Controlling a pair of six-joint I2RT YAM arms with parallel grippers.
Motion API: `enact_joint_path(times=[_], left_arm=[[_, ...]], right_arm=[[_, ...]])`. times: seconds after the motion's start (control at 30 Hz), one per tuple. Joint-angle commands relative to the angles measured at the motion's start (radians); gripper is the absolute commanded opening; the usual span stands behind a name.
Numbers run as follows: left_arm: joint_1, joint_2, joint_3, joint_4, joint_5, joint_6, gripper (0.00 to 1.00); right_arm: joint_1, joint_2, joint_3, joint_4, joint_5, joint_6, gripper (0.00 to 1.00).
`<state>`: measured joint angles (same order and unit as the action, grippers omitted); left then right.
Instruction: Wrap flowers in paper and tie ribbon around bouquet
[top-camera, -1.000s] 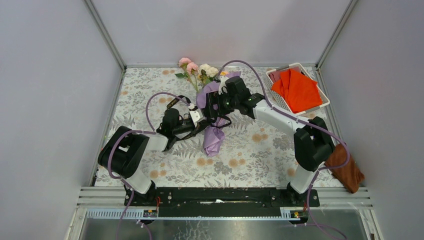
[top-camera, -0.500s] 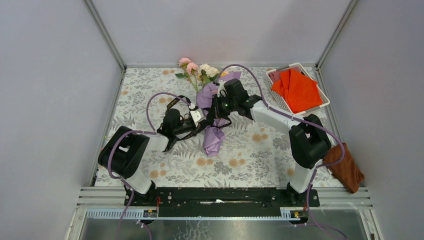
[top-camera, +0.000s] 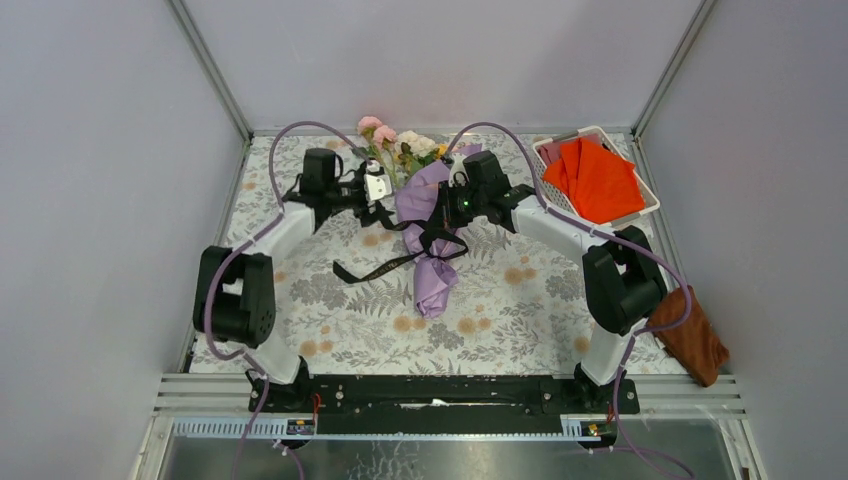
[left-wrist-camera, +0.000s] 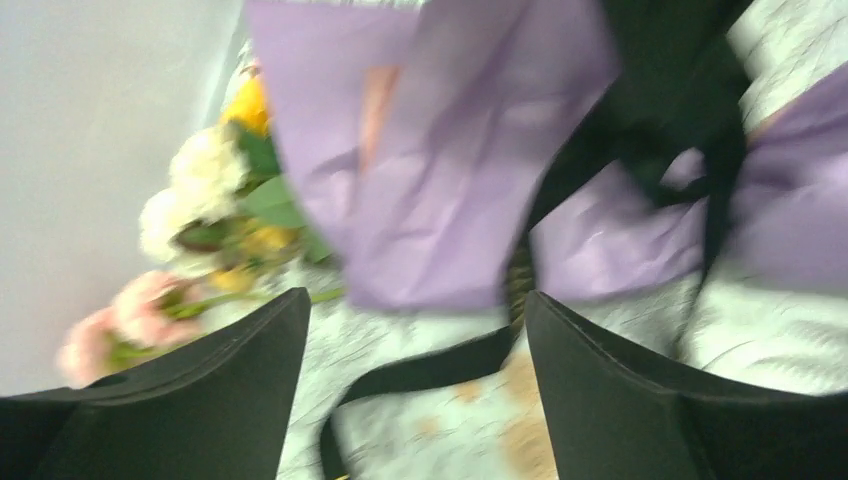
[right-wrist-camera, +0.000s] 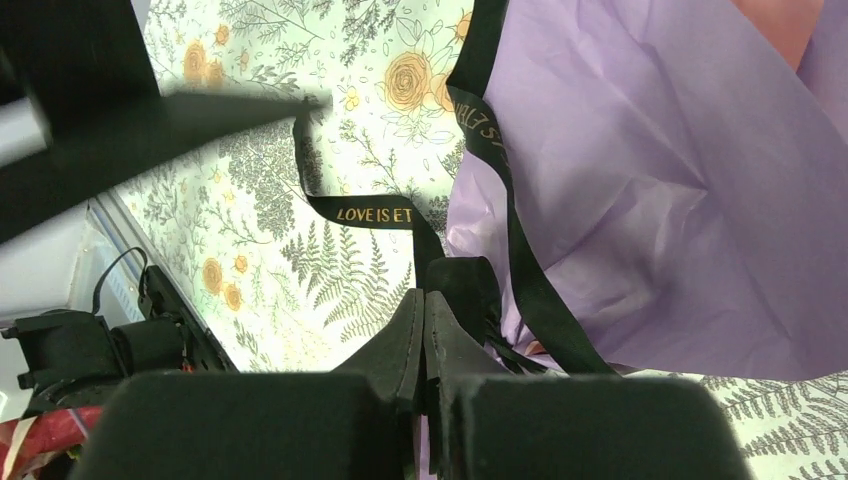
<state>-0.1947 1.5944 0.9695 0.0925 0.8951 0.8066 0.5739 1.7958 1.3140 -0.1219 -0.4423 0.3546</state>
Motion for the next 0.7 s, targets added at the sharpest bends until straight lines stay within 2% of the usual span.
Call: enact_joint_path(times=[0.0, 0.07, 0.13, 0.27, 0.33, 0.43, 0.47, 0.53, 0.67], left_arm=[[0.064, 0.172, 0.244, -0.717, -0.119, 0.710, 0.83], [0.064, 0.269, 0.343, -0.823, -0.192, 0.858, 0.83], [0.063, 0.360, 0.456, -0.885, -0.221, 0.899, 0.85], [0.021, 0.503, 0.683, -1.163, -0.209, 1.009, 0.90], [-0.017, 0.524, 0.702, -1.232, -0.200, 1.009, 0.88], [-0.047, 0.522, 0.667, -1.218, -0.154, 0.965, 0.84], [-0.052, 0.526, 0.662, -1.199, -0.147, 0.933, 0.78], [-0.060, 0.534, 0.662, -1.148, -0.155, 0.853, 0.60], [-0.061, 0.519, 0.654, -1.147, -0.158, 0.843, 0.11]], right_arm=[[-0.003, -0.033, 0.009, 0.028, -0.012, -0.046, 0.00], [-0.003, -0.020, 0.017, 0.028, -0.018, -0.047, 0.00], [-0.003, -0.013, 0.020, 0.028, -0.018, -0.051, 0.00], [-0.006, -0.010, 0.017, 0.015, 0.004, -0.067, 0.00], [-0.011, -0.008, 0.016, 0.012, 0.002, -0.070, 0.00], [-0.014, -0.003, 0.017, 0.012, -0.006, -0.067, 0.00], [-0.015, -0.003, 0.017, 0.014, -0.008, -0.068, 0.00], [-0.018, -0.003, 0.019, 0.016, -0.014, -0.068, 0.00], [-0.020, -0.013, 0.018, 0.024, -0.018, -0.071, 0.00]])
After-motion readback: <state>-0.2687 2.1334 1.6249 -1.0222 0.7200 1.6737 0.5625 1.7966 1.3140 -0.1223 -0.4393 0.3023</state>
